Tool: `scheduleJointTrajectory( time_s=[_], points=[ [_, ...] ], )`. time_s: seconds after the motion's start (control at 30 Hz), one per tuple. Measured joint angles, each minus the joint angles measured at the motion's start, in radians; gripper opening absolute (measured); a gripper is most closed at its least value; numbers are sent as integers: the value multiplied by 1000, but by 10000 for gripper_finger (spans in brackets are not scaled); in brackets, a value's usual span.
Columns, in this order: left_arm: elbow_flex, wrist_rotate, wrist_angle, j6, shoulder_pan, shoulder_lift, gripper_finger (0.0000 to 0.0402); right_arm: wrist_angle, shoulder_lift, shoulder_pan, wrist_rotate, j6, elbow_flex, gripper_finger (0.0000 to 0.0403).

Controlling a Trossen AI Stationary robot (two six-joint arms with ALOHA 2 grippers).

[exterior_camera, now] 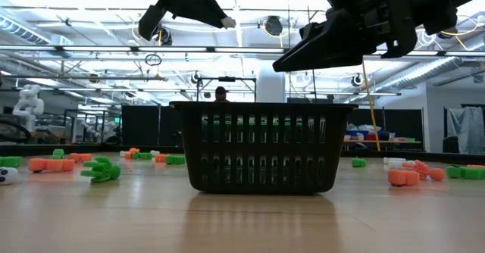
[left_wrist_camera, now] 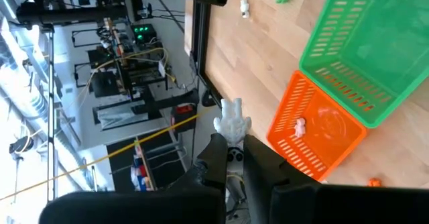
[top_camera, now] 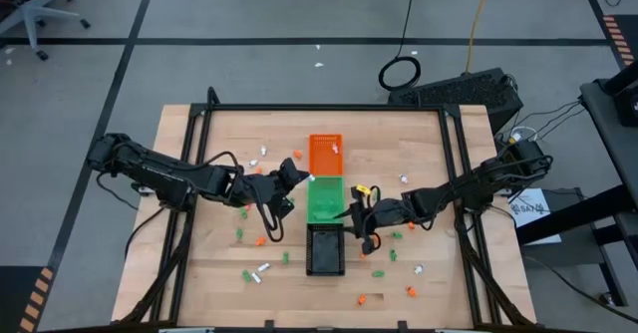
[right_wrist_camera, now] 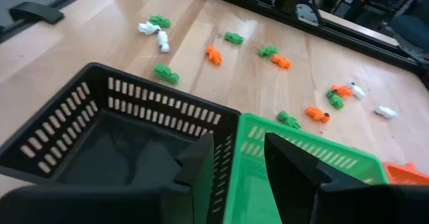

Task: Sort Halloween decoration
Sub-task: Put the white skeleton toy into the orange bin

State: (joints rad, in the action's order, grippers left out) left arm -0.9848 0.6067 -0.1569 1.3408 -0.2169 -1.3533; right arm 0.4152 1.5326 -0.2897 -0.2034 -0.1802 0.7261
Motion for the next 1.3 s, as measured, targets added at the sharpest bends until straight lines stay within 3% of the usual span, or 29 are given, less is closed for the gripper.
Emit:
scheduleJointTrajectory(
  time_s=[0.27,0.7,0.87,1.1,1.3],
  points=[
    [0,-1,-1,-62,0,0,22,-1,0,0,-9,4,0,118],
    [0,-2,-2,-589,0,0,22,-1,0,0,-15,11,0,118],
    [0,-9,-2,-743,0,0,22,-24,-3,0,-103,-8,0,118],
    [0,-97,19,-1095,0,0,22,-161,-57,0,-243,5,0,118],
    [0,-218,45,-1103,36,-1,22,-304,-162,0,-268,-7,0,118]
  ],
)
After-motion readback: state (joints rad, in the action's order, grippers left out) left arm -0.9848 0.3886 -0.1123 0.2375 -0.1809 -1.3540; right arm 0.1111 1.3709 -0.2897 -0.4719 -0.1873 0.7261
